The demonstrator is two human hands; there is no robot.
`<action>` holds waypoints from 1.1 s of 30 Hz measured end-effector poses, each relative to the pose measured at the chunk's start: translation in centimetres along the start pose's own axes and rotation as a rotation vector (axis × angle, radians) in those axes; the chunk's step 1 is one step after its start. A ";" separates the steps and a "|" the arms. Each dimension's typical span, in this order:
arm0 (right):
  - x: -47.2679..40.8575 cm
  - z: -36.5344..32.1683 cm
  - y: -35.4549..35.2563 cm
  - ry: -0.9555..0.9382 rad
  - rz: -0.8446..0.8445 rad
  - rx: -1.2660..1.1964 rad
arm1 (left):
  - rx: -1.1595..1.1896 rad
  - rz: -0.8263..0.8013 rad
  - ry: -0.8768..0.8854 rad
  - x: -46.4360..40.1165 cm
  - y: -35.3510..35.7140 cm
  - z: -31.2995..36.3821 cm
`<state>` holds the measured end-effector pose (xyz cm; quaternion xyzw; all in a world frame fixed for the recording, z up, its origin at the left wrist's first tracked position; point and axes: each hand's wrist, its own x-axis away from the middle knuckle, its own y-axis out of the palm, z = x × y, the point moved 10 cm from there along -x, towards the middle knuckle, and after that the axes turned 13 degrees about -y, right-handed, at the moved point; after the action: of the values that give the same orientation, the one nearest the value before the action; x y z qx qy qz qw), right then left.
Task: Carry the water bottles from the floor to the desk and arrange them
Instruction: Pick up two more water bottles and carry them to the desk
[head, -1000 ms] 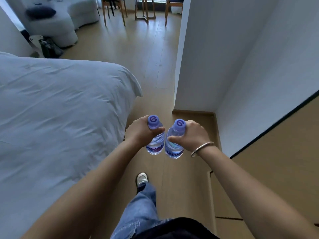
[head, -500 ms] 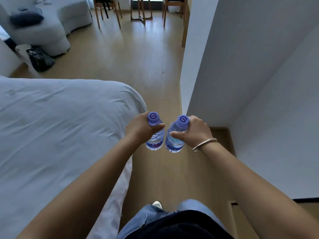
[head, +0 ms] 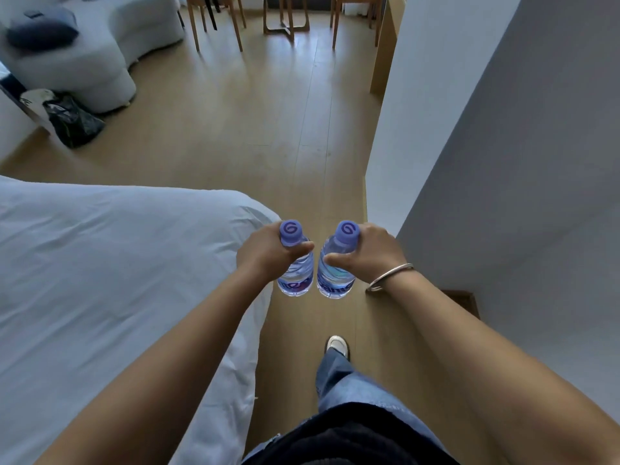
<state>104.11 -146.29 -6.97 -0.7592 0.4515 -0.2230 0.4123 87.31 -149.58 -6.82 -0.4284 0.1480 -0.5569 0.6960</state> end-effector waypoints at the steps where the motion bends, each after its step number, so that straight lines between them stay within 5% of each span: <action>1: -2.1 0.6 -0.6 -0.003 0.004 0.005 | -0.001 0.009 -0.007 -2.0 -0.2 0.8; 33: -56.6 12.9 -9.1 0.137 0.147 0.058 | 0.085 -0.065 0.078 -60.0 -12.0 16.6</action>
<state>89.93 -89.31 -4.72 -0.6947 0.5265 -0.2565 0.4177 70.72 -88.49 -4.22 -0.3810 0.1371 -0.6011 0.6890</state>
